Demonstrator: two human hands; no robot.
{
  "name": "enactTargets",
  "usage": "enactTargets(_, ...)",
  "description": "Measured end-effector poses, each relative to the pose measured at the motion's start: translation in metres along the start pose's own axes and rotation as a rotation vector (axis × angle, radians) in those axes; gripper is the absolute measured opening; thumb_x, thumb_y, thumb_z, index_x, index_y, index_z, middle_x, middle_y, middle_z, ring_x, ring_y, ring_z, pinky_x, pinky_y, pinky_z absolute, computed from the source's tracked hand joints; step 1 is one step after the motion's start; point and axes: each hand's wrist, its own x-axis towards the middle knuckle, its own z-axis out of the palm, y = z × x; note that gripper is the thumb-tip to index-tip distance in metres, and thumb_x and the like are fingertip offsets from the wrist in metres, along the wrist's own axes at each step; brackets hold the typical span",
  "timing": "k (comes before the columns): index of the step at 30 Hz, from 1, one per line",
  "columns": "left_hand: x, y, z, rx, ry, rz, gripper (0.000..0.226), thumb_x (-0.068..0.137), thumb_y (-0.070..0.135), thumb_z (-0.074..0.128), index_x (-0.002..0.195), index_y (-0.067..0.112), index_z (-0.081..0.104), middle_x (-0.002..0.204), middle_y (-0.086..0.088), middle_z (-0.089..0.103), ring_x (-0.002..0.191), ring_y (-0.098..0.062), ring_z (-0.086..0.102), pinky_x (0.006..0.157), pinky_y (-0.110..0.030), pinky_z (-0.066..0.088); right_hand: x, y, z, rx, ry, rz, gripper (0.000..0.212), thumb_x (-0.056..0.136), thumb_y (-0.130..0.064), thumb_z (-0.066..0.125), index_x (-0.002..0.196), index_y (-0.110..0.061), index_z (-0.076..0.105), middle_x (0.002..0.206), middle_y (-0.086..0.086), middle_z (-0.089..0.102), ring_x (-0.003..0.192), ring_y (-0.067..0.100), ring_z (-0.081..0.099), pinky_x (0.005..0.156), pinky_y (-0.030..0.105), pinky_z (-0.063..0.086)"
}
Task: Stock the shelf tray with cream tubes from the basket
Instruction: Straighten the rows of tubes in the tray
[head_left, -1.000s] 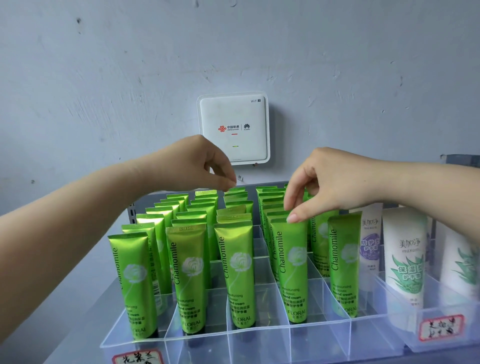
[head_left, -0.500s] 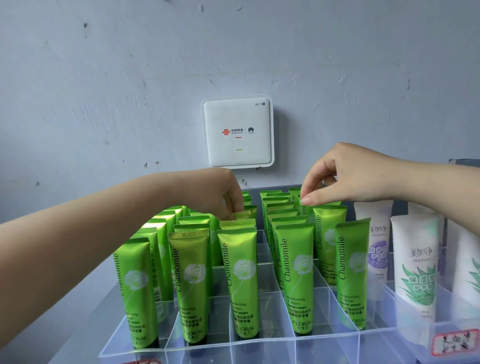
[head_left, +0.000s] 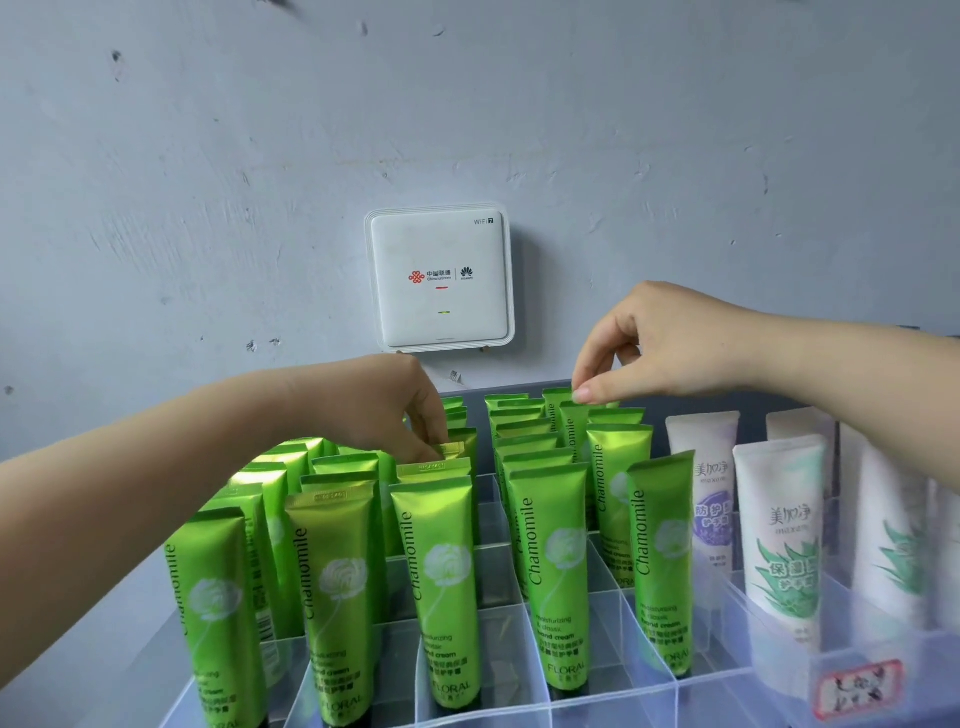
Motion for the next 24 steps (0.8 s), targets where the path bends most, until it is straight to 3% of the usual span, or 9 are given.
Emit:
enactTargets(3,-0.001,0.0,-0.007,-0.021,0.049,0.007,0.004,0.078,0.029,0.073,0.079,0.026,0.072,0.073,0.013,0.068,0.048,0.008,0.049,0.05,-0.004,0.035,-0.001,0.007,-0.008,-0.026,0.022,0.028,0.005,0.077,-0.023,0.074,0.076,-0.019,0.074,0.042,-0.024,0.054,0.046,-0.007,0.05,0.045,0.007,0.033)
enactTargets(7,-0.001,0.005,-0.016,-0.064,0.17,-0.028,0.007,0.078,0.029,0.073,0.072,0.03,0.07,0.059,0.02,0.065,0.047,0.004,0.05,0.049,-0.009,0.039,-0.006,0.023,-0.018,-0.051,0.038,0.046,0.006,0.078,-0.022,0.074,0.077,-0.016,0.074,0.042,-0.022,0.055,0.045,-0.008,0.049,0.044,0.007,0.033)
enactTargets(12,0.007,0.027,-0.017,-0.066,0.247,-0.044,0.004,0.079,0.026,0.072,0.075,0.026,0.07,0.058,0.021,0.063,0.053,0.011,0.051,0.053,-0.004,0.037,-0.007,0.046,-0.031,-0.119,-0.005,0.037,0.006,0.079,-0.023,0.073,0.078,-0.017,0.074,0.064,-0.013,0.061,0.047,-0.01,0.049,0.047,0.005,0.035)
enactTargets(17,0.029,0.045,-0.019,-0.063,0.284,-0.075,0.007,0.08,0.023,0.071,0.075,0.027,0.068,0.05,0.028,0.057,0.053,0.015,0.05,0.052,-0.001,0.035,-0.002,0.075,-0.038,-0.175,-0.066,0.035,0.004,0.08,-0.025,0.072,0.078,-0.021,0.072,0.069,-0.013,0.063,0.05,-0.013,0.049,0.048,0.004,0.035)
enactTargets(21,0.054,0.048,-0.018,-0.089,0.297,-0.066,0.004,0.081,0.018,0.071,0.085,0.018,0.072,0.074,0.012,0.065,0.052,0.014,0.05,0.053,-0.002,0.035,0.002,0.094,-0.037,-0.149,-0.114,0.037,0.006,0.079,-0.028,0.073,0.073,-0.027,0.07,0.072,-0.013,0.066,0.049,-0.012,0.049,0.048,0.004,0.035)
enactTargets(24,0.076,0.046,-0.017,-0.109,0.258,-0.063,0.008,0.08,0.017,0.072,0.089,0.016,0.074,0.073,0.014,0.065,0.052,0.012,0.051,0.054,-0.002,0.036,0.008,0.104,-0.03,-0.112,-0.169,0.034,0.007,0.077,-0.031,0.075,0.072,-0.032,0.07,0.064,-0.018,0.064,0.049,-0.011,0.049,0.047,0.005,0.034)
